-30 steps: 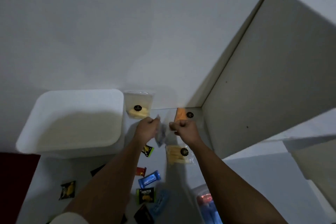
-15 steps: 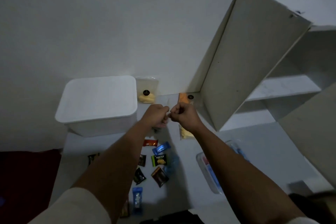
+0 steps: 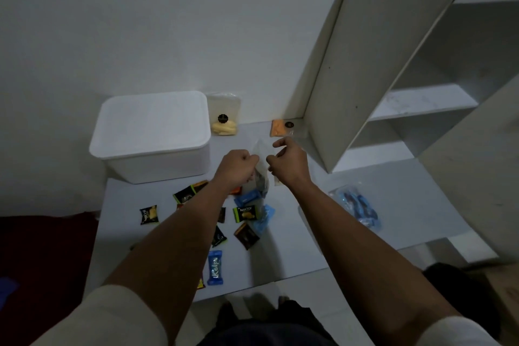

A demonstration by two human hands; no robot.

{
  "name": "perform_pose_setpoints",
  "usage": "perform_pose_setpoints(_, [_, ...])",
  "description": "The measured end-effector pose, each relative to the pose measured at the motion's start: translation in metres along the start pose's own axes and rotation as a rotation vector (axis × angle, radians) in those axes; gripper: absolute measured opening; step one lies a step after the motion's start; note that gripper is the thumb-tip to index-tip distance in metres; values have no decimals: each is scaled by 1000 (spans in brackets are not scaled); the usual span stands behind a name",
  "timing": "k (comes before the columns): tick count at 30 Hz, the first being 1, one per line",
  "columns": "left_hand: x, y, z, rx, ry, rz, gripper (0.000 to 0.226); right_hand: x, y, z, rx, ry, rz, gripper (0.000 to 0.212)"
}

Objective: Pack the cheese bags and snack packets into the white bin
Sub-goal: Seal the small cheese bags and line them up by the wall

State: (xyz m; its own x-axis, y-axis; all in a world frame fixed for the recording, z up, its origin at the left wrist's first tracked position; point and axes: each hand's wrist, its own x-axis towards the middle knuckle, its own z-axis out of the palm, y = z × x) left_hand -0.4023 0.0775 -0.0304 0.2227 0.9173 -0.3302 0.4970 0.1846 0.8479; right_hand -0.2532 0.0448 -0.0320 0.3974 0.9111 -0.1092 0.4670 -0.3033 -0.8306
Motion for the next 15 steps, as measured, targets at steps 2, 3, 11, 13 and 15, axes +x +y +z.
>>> perform_pose_setpoints(2, [-3,0,5,5,46,-20,26,-1,4,-6,-9,-16,-4,37])
perform_pose_setpoints(3, [-4,1,8,17,66,-29,26,-1,7,-9,-15,-34,-8,40])
perform_pose_setpoints(11, [-12,24,40,29,195,-40,28,1,32,-47,8,-201,-165,25])
perform_pose_setpoints(13, [-17,27,46,61,226,-11,27,5,38,-56,-16,-137,-189,25])
perform_pose_setpoints(15, [-20,29,53,83,234,24,24,12,44,-65,-56,-76,-219,27])
